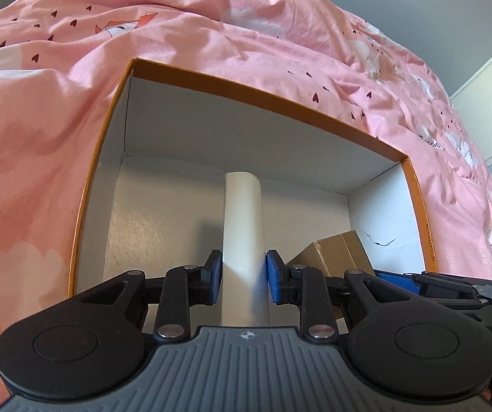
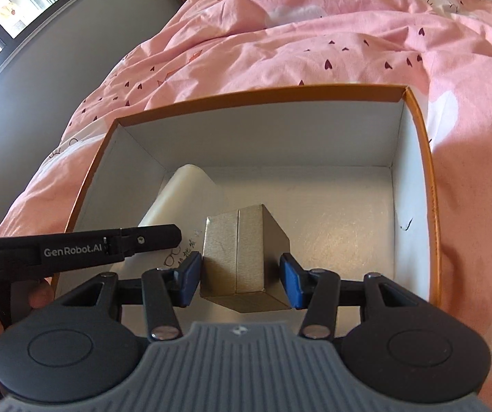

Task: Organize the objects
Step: 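Lift both held items over the box rim and lower them inside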

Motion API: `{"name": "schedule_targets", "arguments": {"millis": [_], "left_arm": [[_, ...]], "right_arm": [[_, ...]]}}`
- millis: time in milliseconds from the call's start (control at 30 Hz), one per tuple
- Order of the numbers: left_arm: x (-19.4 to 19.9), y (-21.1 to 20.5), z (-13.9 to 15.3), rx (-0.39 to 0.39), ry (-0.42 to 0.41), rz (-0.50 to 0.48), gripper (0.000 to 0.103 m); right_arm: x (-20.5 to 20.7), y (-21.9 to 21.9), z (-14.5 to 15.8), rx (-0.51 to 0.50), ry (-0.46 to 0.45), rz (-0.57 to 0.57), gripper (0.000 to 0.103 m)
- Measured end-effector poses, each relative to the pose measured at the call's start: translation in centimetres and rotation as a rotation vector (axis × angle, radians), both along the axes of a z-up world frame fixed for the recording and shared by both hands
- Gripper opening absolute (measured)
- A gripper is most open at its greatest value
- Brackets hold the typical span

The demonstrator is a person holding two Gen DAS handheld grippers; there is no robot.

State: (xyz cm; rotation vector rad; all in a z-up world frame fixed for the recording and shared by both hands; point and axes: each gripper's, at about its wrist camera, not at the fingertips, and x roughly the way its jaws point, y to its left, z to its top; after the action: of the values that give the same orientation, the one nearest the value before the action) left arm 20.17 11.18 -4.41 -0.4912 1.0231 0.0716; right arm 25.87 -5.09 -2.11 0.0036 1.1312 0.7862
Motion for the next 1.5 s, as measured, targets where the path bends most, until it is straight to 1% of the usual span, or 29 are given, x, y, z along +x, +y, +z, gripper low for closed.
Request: {"name": "schedule_targets", "arguments": {"millis": [100,233,333,367,400,467,733,933,1033,1067,1100,1300,1400,1500], "left_arm": [[0.0,0.1,-0.2,0.011,0.027,0.01,0.031],[0.6,0.1,-0.7,0.066,0.09,0.007,0.031],[0.7,0.0,-1.3,0.078,0.135,-0.008,0.031],[0.6,-0.1,-1.4,0.075,0.142,-0.014,0.031],[0.5,-0.2,-1.4,0.072,0.139,-0.019,0.033],[0.2,-0.3,-1.1,0.095,0.136,-0.024,0.034],[-0.5,-2.2,0.7,0.347,0.115,-0.119,0.035],[-0.5,-2.8,0.9,0.433,0.132,-0.152,0.033],[-0.4,-3.4,0.7,0.537,0.153,-0.161,0.033],[-0.4,-3.3,0.6,0.561,0.161,-0.161,0.033],[-0.4,-3.2,0.6,0.568,0.163,-0.161,0.033],[-0.8,-2.3,1.6,0.53,0.133,-0.164,0.033],[-1.2,-1.7,2.4,0.475,0.093,-0.173,0.033],[-1.3,-0.6,3.2,0.411,0.072,-0.141,0.034]], "right_arm": [[0.2,0.3,-0.9,-0.002,0.02,0.008,0.052],[0.7,0.7,-1.6,-0.001,0.04,0.01,0.052],[0.8,0.8,-1.8,0.0,0.047,0.01,0.052],[0.8,0.8,-1.8,0.001,0.048,0.012,0.052],[0.8,0.9,-1.8,0.003,0.051,0.015,0.052],[0.7,0.8,-1.9,0.004,0.055,0.019,0.052],[0.2,0.8,-1.6,0.012,0.061,0.038,0.052],[0.2,1.0,-1.4,0.012,0.064,0.048,0.052],[0.2,1.0,-1.4,0.015,0.078,0.054,0.052],[0.2,1.1,-1.5,0.016,0.084,0.055,0.052],[0.2,1.1,-1.5,0.02,0.09,0.058,0.052],[0.2,2.0,-2.0,0.038,0.129,0.066,0.052],[0.2,2.7,-2.4,0.047,0.153,0.072,0.052],[0.0,3.5,-3.0,0.053,0.189,0.079,0.051]]}}
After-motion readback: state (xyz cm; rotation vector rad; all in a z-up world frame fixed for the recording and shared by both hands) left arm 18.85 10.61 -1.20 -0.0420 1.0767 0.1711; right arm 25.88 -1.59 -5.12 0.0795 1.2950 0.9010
